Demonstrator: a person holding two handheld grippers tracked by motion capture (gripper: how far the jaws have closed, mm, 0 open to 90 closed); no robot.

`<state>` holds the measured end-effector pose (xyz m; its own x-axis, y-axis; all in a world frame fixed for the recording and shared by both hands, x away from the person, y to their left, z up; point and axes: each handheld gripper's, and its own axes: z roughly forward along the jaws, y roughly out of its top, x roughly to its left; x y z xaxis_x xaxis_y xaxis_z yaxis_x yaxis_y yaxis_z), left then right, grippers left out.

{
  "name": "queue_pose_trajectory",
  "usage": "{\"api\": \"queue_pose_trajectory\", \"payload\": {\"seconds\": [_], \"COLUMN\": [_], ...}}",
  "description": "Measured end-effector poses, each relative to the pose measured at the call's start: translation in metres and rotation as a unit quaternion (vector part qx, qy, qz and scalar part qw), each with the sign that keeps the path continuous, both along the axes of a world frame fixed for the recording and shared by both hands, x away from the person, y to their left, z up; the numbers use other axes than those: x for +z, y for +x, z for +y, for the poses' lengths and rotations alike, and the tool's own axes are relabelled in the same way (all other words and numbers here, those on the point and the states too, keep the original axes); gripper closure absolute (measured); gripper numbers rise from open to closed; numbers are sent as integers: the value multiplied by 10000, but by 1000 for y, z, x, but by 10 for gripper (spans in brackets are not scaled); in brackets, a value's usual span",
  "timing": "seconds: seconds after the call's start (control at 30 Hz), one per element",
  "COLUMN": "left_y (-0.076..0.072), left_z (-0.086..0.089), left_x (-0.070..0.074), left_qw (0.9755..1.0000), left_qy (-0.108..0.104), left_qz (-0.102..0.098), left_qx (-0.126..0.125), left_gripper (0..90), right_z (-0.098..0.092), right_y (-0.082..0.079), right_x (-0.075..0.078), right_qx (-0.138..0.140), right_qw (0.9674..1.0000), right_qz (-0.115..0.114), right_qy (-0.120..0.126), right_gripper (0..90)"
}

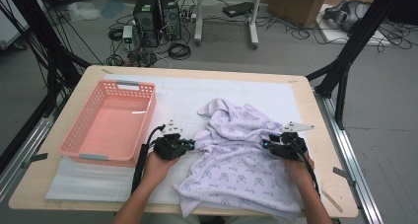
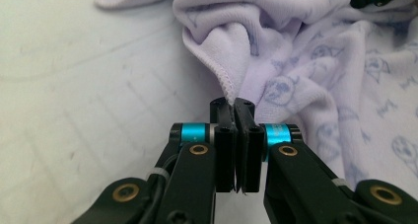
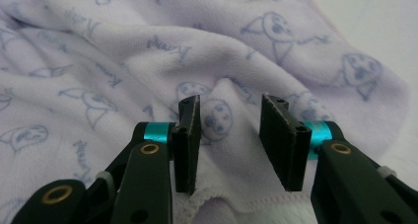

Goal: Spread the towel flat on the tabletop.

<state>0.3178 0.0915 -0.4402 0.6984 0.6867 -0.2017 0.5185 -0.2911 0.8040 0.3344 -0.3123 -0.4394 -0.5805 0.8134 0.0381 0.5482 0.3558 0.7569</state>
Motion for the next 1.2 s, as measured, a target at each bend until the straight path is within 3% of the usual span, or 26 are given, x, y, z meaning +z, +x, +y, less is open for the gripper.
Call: {"api": "queue_pose_trajectory", "payload": {"seconds": [0.1, 0.27, 0.43, 0.5, 0.6, 0.73, 0.8, 0.93, 1.03, 1.2], "left_y": [-13, -31, -41, -40, -30, -14, -4, 13, 30, 56], "left_z": [9, 19, 21, 23, 22, 12, 3, -11, -19, -24], "left_x": [-2, -6, -3, 0, 5, 11, 14, 18, 18, 12], "left_qw": [10000, 9999, 9995, 9993, 9988, 9985, 9982, 9987, 9987, 9988], "left_qy": [-42, -74, -157, -301, -444, -529, -564, -338, -156, -118], "left_qz": [19, 65, 3, -116, -182, -160, -197, -387, -476, -362], "left_qx": [-30, -140, -263, -188, -28, 16, -57, -8, 54, 294], "left_gripper": [875, 874, 865, 777, 629, 511, 494, 465, 454, 446], "right_z": [3, 3, 1, 0, -3, -11, -14, -20, -23, -27], "right_y": [1, -2, -14, -23, -34, -40, -40, -40, -40, -37], "right_x": [-2, -1, 4, 6, 9, 12, 16, 22, 23, 22], "right_qx": [12, 120, 468, 614, 793, 898, 873, 677, 540, 347], "right_qw": [10000, 9996, 9978, 9964, 9946, 9938, 9949, 9965, 9971, 9976], "right_qz": [83, 247, 479, 583, 619, 650, 489, 163, 19, -144], "right_qy": [-54, 13, 21, -43, -235, -64, 97, 469, 535, 579], "right_gripper": [648, 806, 826, 826, 825, 796, 732, 674, 639, 592]}}
